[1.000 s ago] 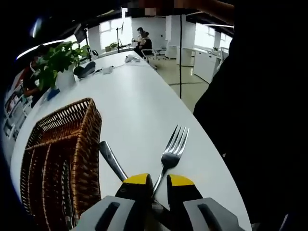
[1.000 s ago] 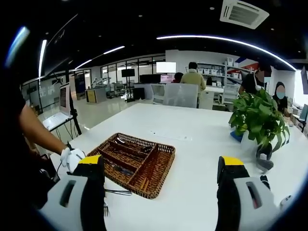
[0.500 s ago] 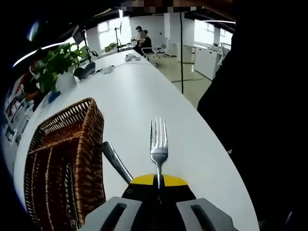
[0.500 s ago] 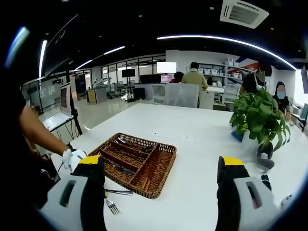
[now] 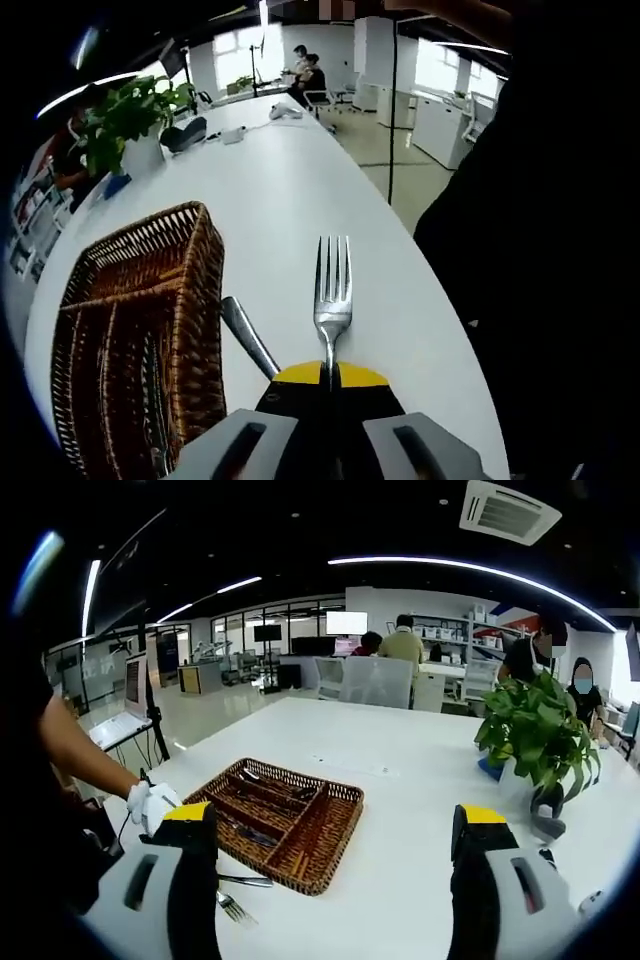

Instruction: Arrange the knives, forks, and spoons in their matching storage slots by inserting each utensil handle-first until every utensil is classified and aligned in the correct compartment

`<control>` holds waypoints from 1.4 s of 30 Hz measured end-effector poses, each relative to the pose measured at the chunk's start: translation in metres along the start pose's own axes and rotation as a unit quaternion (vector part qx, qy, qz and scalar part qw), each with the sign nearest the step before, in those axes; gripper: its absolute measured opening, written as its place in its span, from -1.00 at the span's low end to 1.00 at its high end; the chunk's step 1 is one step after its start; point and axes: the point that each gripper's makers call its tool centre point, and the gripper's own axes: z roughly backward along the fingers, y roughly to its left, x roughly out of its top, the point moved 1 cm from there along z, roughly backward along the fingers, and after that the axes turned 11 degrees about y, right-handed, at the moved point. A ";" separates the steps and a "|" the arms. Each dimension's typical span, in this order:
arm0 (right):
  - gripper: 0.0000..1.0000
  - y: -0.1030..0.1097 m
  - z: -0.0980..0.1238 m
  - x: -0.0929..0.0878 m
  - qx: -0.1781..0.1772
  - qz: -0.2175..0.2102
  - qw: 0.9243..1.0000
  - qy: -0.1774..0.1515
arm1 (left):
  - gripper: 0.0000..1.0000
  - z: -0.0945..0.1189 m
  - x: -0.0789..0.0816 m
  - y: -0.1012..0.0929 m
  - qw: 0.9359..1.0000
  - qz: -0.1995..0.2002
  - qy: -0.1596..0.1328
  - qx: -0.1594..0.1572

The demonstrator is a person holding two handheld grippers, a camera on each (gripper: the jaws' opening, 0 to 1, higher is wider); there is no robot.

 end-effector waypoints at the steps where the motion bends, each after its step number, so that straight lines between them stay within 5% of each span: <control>1: 0.98 0.000 0.000 0.000 0.000 0.000 1.000 0.000 | -1.00 0.004 0.001 0.001 1.000 0.003 0.001 0.004; 12: 0.98 0.004 0.000 0.005 0.005 0.009 1.000 -0.003 | -1.00 0.034 0.006 -0.003 0.999 0.051 0.008 -0.009; 26: 0.98 0.006 -0.001 0.007 0.009 0.008 1.000 -0.011 | -1.00 0.073 -0.002 0.010 0.996 0.064 0.048 0.036; 35: 0.99 0.007 -0.002 0.008 0.013 0.006 1.000 -0.013 | -1.00 0.104 0.007 0.019 0.994 0.062 0.060 0.062; 42: 0.99 0.022 -0.005 0.001 0.052 0.037 0.998 0.029 | -1.00 0.124 0.007 0.033 0.992 0.065 0.071 0.080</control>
